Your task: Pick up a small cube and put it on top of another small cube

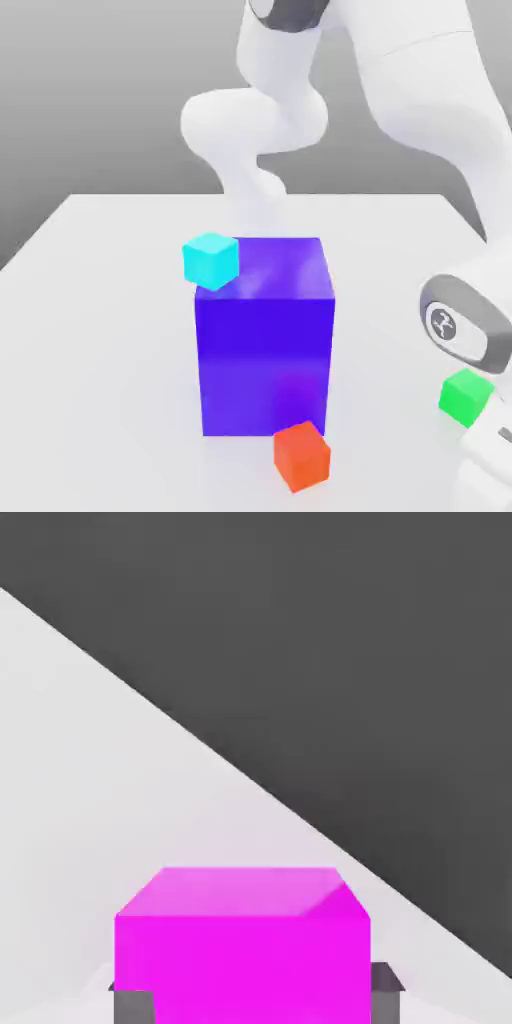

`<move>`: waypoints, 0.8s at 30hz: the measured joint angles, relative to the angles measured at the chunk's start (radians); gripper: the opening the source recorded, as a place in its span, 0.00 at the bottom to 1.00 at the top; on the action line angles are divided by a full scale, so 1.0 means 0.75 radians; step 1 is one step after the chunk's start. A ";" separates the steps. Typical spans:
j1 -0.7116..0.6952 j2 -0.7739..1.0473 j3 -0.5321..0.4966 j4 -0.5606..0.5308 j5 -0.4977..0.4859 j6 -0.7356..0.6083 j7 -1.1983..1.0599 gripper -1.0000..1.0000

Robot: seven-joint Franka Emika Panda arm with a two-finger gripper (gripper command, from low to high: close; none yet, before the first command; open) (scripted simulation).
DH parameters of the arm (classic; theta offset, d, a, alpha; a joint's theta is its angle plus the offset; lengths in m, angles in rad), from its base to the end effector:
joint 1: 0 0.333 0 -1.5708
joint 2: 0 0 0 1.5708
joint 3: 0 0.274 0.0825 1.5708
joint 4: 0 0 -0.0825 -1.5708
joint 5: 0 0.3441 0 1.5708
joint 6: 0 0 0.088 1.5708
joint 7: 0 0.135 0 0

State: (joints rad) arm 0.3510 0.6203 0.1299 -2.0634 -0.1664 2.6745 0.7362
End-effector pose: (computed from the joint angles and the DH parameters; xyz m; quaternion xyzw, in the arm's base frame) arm 0.4756 0.2565 0.1029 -0.9979 0.0652 0.0000 0.0004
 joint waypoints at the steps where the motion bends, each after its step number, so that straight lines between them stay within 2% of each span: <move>1: -0.002 -0.013 0.003 -0.003 0.003 -0.010 -0.002 0.00; 6: -0.020 -0.215 0.049 -0.084 0.034 -0.133 -0.056 0.00; 12: 0.007 -0.469 0.153 -0.362 0.022 -0.111 -0.263 0.00; 18: 0.044 -0.718 0.272 -0.648 0.144 -0.065 -0.575 0.00; 23: 0.089 -0.548 0.212 -0.676 0.004 0.122 -0.506 0.00; 24: 0.102 -0.516 0.194 -0.674 -0.023 0.151 -0.486 1.00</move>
State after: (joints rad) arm 0.4273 0.2337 0.2752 -2.5690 -0.1838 2.7880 0.3713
